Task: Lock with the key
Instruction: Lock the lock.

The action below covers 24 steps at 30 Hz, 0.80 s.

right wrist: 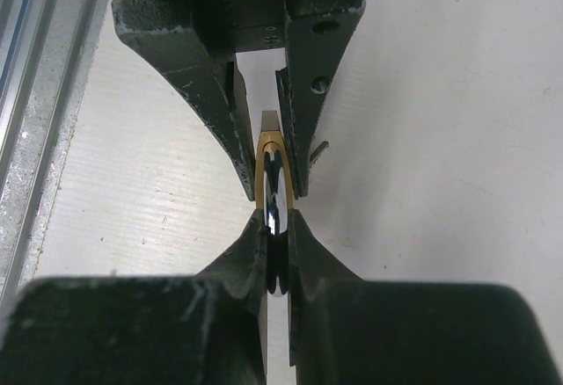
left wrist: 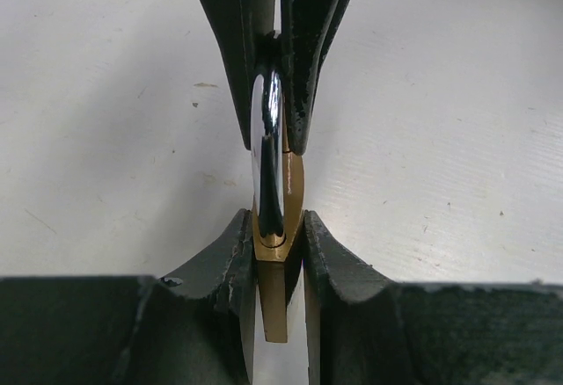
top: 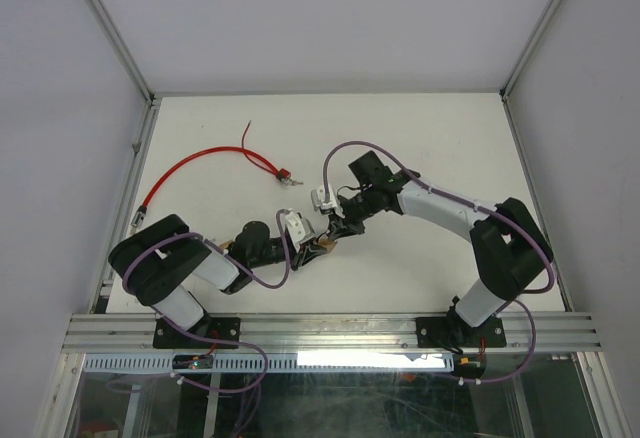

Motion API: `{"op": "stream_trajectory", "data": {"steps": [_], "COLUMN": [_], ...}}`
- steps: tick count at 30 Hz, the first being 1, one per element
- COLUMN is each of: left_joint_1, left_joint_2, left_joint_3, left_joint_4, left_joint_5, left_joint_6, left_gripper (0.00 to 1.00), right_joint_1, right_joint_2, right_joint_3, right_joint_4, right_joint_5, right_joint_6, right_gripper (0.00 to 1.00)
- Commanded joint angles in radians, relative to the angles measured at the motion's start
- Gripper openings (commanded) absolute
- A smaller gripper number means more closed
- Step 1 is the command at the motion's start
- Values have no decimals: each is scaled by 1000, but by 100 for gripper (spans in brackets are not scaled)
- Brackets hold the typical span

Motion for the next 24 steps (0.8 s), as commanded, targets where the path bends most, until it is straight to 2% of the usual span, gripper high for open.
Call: {"op": "stream_trajectory", "data": {"steps": [1,6,12,24], "left_joint_1": [2,9,20,41], "left_joint_2": [34,48,64,71], "left_joint_3": [-26,-36,-38,-61], "left_joint_4": [35,76,93,159], "left_joint_5": [-34,-39,-32,-16], "left_joint_6": [19,22,19,1], "left_gripper": [0,0,0,0], "right_joint_1": [52,60,140,172], "right_joint_2": [137,155,223,281], "right_joint_3": [-68,-110,-96,-102], "right_joint_4": [-215,-235,-252,-267], "right_joint_5": [192,199,181,162], "right_joint_6": [25,20,36,33], "right_gripper": [0,0,0,0]}}
